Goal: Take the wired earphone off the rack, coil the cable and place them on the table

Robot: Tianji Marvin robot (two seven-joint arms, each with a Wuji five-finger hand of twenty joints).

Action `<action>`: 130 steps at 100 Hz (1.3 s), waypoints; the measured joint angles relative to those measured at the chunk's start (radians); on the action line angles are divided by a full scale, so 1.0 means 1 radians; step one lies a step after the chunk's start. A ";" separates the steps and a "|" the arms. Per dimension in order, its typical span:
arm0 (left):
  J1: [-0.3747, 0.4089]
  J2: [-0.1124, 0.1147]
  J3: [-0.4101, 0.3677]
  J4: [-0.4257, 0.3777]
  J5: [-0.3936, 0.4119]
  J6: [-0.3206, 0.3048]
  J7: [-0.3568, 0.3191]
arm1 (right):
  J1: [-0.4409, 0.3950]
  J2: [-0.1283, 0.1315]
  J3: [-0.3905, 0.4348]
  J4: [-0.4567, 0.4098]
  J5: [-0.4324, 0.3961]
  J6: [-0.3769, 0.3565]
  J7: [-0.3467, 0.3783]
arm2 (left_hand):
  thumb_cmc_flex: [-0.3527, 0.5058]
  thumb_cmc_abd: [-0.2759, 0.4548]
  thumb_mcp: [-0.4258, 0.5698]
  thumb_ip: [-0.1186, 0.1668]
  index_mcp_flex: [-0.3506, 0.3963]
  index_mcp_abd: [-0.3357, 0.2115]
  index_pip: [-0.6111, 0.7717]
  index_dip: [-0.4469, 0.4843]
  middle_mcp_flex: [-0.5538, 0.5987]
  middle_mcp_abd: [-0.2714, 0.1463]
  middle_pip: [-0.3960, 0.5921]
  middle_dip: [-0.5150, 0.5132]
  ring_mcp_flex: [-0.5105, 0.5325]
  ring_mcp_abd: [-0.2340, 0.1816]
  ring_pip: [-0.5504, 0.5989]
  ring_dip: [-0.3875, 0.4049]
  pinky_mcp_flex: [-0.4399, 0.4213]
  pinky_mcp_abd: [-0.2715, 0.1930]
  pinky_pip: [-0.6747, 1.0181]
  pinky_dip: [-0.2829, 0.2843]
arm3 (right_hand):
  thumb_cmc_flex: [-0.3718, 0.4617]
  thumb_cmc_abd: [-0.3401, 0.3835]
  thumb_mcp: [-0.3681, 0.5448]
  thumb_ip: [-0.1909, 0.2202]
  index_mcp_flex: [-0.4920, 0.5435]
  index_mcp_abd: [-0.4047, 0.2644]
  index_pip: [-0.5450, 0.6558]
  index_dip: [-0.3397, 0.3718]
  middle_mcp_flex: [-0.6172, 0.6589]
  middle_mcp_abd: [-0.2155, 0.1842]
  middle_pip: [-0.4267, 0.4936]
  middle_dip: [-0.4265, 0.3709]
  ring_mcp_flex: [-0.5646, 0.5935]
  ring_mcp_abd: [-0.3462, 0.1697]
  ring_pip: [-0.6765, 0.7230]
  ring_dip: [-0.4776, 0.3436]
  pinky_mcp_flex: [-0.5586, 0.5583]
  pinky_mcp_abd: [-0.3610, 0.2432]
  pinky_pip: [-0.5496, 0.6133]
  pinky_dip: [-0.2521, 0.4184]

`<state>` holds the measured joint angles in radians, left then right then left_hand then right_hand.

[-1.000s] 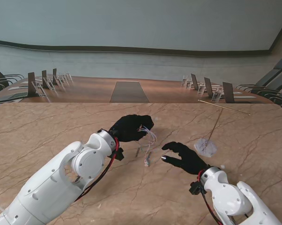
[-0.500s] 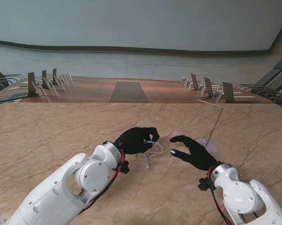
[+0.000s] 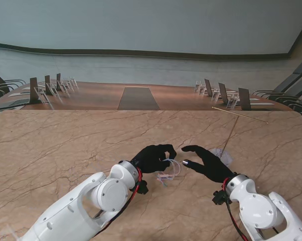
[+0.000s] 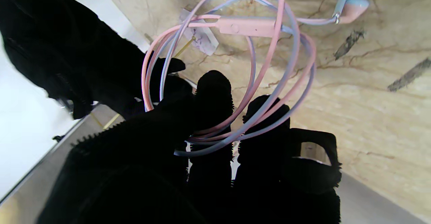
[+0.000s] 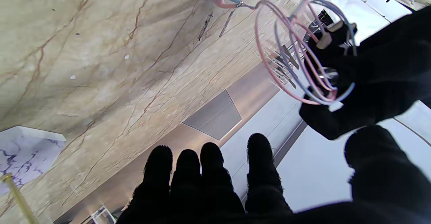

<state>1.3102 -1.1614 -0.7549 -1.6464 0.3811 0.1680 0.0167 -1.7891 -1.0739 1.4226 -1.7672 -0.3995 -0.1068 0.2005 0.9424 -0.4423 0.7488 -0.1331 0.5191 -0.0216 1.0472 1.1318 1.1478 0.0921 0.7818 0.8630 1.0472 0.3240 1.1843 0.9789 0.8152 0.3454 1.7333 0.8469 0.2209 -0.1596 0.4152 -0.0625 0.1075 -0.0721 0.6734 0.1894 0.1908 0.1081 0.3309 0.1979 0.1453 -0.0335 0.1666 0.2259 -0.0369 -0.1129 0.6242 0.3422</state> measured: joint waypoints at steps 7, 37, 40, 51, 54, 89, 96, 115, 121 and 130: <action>-0.016 -0.013 0.020 0.039 -0.022 0.013 0.012 | -0.001 -0.001 0.002 0.000 -0.001 0.010 -0.004 | 0.012 0.009 -0.024 0.000 -0.005 0.004 0.000 -0.011 0.000 0.001 -0.004 -0.015 0.000 0.004 -0.003 -0.001 0.001 0.004 0.000 -0.006 | 0.000 0.000 0.000 0.000 0.000 0.001 0.000 0.000 0.000 0.000 -0.001 0.000 0.000 0.000 -0.001 0.000 0.000 0.000 -0.001 0.000; -0.054 -0.057 0.071 0.155 -0.089 0.066 0.043 | 0.001 -0.003 0.000 0.003 -0.019 0.064 -0.019 | 0.121 0.079 -0.242 0.000 -0.046 0.050 0.023 -0.112 0.000 0.001 -0.005 -0.045 0.013 0.031 -0.017 -0.024 0.013 0.041 0.003 -0.027 | 0.000 0.000 0.000 0.000 0.000 0.010 0.002 0.000 0.000 0.000 -0.002 0.000 0.000 0.000 -0.011 0.000 0.000 0.000 -0.017 0.000; -0.057 -0.061 0.075 0.165 -0.089 0.072 0.045 | 0.003 -0.003 -0.003 0.003 -0.019 0.072 -0.018 | 0.140 0.095 -0.285 0.000 -0.055 0.057 0.023 -0.131 0.000 0.001 -0.005 -0.045 0.013 0.032 -0.020 -0.025 0.013 0.042 0.003 -0.028 | 0.000 0.000 0.000 0.000 0.000 0.010 0.003 0.000 0.000 0.000 -0.002 0.000 0.000 0.000 -0.011 0.000 0.000 0.000 -0.019 0.000; -0.064 -0.072 0.087 0.197 -0.099 0.094 0.048 | 0.008 -0.003 -0.012 0.005 -0.022 0.093 -0.009 | 0.198 0.145 -0.426 0.000 -0.057 0.075 0.022 -0.200 0.000 0.001 -0.005 -0.054 0.013 0.035 -0.026 -0.026 0.013 0.046 0.003 -0.030 | 0.009 0.000 0.000 0.000 0.000 0.010 0.013 0.000 0.000 0.000 -0.002 0.000 0.000 0.000 -0.011 0.000 0.000 -0.001 -0.021 0.000; -0.066 -0.074 0.090 0.205 -0.102 0.098 0.048 | 0.010 -0.003 -0.015 0.005 -0.022 0.096 -0.008 | 0.221 0.166 -0.473 0.000 -0.057 0.084 0.019 -0.234 0.000 0.001 -0.005 -0.058 0.012 0.035 -0.032 -0.028 0.010 0.046 0.003 -0.030 | 0.009 0.000 0.000 0.000 0.000 0.010 0.014 0.000 0.000 0.000 -0.002 0.000 0.000 0.000 -0.012 0.000 0.000 -0.001 -0.021 0.000; -0.073 -0.073 0.094 0.252 -0.046 0.121 0.026 | 0.020 -0.002 -0.027 0.008 -0.028 0.114 0.004 | 0.137 0.219 -0.534 0.031 -0.123 0.083 -0.154 -0.417 -0.228 0.010 -0.067 0.031 -0.325 0.046 -0.157 -0.026 -0.354 -0.010 -0.205 0.174 | 0.020 0.000 -0.010 0.000 0.000 0.010 0.026 0.004 0.000 0.000 -0.013 -0.001 0.000 0.000 -0.023 0.000 0.000 -0.001 -0.035 0.000; -0.073 -0.065 0.094 0.251 -0.010 0.122 0.023 | 0.021 -0.002 -0.029 0.008 -0.028 0.115 0.005 | 0.065 0.216 -0.466 0.032 -0.147 0.072 -0.180 -0.416 -0.314 0.012 -0.108 0.062 -0.393 0.030 -0.173 -0.018 -0.418 -0.042 -0.241 0.206 | 0.020 0.000 -0.010 0.000 0.000 0.010 0.026 0.005 0.000 0.000 -0.013 -0.002 0.000 0.000 -0.023 0.000 0.000 -0.002 -0.036 0.000; -0.079 -0.043 0.095 0.244 0.048 0.122 0.003 | 0.023 0.000 -0.034 0.008 -0.030 0.118 0.016 | -0.147 0.186 -0.235 0.032 -0.170 0.064 -0.309 -0.424 -0.585 0.023 -0.199 -0.120 -0.601 -0.047 -0.306 -0.026 -0.594 -0.122 -0.346 0.252 | 0.020 0.000 -0.021 0.000 0.000 0.010 0.027 0.007 0.000 0.000 -0.025 -0.002 0.000 0.000 -0.033 0.000 0.000 -0.002 -0.044 0.000; -0.083 -0.036 0.096 0.242 0.060 0.122 -0.008 | 0.023 0.000 -0.034 0.008 -0.030 0.119 0.018 | -0.194 0.186 -0.192 0.051 -0.171 0.093 -0.381 -0.492 -0.648 0.027 -0.245 -0.162 -0.660 -0.068 -0.380 -0.057 -0.657 -0.129 -0.382 0.252 | 0.020 0.000 -0.021 0.000 0.000 0.010 0.032 0.008 0.000 0.000 -0.025 -0.002 0.000 0.000 -0.034 0.000 0.000 -0.002 -0.047 0.000; -0.085 -0.029 0.093 0.237 0.065 0.121 -0.011 | 0.022 0.001 -0.034 0.007 -0.029 0.119 0.018 | -0.206 0.186 -0.166 0.051 -0.175 0.121 -0.463 -0.570 -0.718 0.037 -0.298 -0.217 -0.720 -0.091 -0.456 -0.105 -0.720 -0.144 -0.410 0.242 | 0.020 0.000 -0.021 0.000 0.000 0.010 0.037 0.009 0.000 0.000 -0.025 -0.003 0.000 0.000 -0.034 0.000 0.000 -0.002 -0.049 0.000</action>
<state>1.2250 -1.1907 -0.6618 -1.4094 0.4461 0.2886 0.0055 -1.7672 -1.0733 1.3887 -1.7597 -0.4290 0.0125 0.2188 0.7359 -0.2563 0.5832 -0.0817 0.3443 0.0994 0.5841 0.5621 0.4296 0.1293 0.4842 0.6464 0.3275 0.2334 0.7279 0.8738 0.0956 0.2016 1.3229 1.0884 0.2409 -0.1596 0.3946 -0.0625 0.1074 -0.0617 0.7107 0.1988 0.1908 0.1081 0.3057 0.1953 0.1451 -0.0339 0.1329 0.2258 -0.0373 -0.1150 0.5755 0.3422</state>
